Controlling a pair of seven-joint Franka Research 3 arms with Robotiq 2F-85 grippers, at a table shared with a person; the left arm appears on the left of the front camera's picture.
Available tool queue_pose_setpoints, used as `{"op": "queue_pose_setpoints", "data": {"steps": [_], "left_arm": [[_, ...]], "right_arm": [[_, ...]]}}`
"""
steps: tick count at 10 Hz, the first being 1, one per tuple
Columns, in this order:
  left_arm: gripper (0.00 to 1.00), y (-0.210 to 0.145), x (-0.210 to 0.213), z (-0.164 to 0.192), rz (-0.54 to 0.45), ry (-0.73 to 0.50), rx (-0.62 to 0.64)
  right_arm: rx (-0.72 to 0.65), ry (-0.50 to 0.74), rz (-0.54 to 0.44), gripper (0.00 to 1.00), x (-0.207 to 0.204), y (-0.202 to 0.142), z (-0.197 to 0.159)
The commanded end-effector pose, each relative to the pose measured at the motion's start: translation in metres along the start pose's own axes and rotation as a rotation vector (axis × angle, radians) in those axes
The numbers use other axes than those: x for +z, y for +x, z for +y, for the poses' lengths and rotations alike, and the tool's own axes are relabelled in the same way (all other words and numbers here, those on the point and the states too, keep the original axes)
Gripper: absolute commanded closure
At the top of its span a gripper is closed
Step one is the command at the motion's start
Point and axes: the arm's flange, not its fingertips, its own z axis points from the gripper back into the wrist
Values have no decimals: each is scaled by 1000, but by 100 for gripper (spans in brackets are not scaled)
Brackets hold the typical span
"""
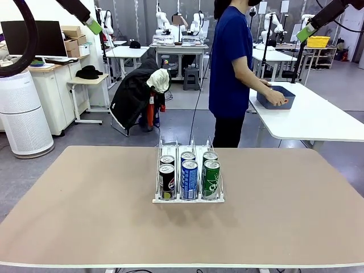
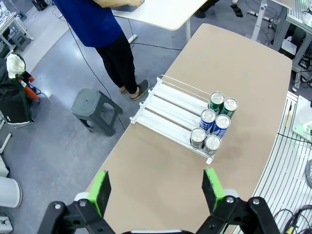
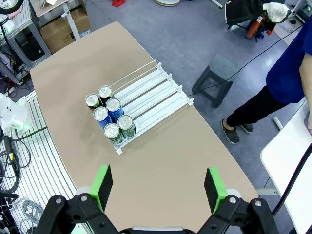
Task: Fill the beverage cans into the dispenser.
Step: Pick up the Pepsi coke handed by the human.
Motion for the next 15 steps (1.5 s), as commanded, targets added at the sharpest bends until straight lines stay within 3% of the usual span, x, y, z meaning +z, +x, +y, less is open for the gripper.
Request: {"op": "queue_pose_setpoints", "data": {"steps": [1,15], "left_arm": [[0,-2,0,0,-7,6,2],[0,-2,0,0,-7,6,2]], "right_arm": [[-7,-2,9,0,-1,0,1],[-7,-2,9,0,-1,0,1]]}}
